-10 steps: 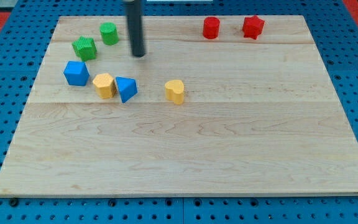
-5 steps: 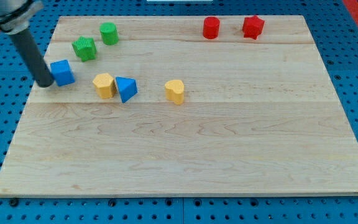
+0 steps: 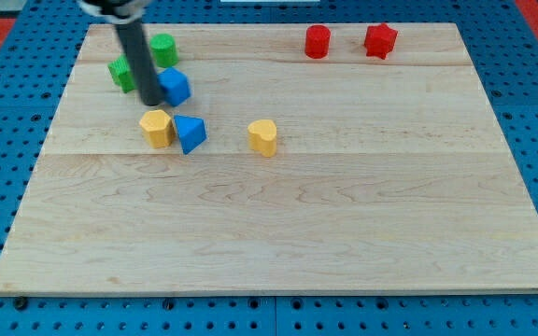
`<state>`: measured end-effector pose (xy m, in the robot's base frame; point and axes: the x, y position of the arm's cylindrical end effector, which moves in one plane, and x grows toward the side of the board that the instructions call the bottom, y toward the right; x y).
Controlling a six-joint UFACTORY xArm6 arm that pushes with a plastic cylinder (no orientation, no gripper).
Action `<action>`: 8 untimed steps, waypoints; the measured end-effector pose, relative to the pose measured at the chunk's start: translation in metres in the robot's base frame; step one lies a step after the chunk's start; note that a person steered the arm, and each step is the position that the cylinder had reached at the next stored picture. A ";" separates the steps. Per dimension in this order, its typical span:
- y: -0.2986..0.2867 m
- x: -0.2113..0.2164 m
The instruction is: Move the blue cube to the top center
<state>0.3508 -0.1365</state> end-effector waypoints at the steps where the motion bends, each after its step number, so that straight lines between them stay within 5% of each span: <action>1: 0.037 -0.016; 4: 0.016 -0.063; 6: 0.096 -0.088; 8: 0.106 -0.083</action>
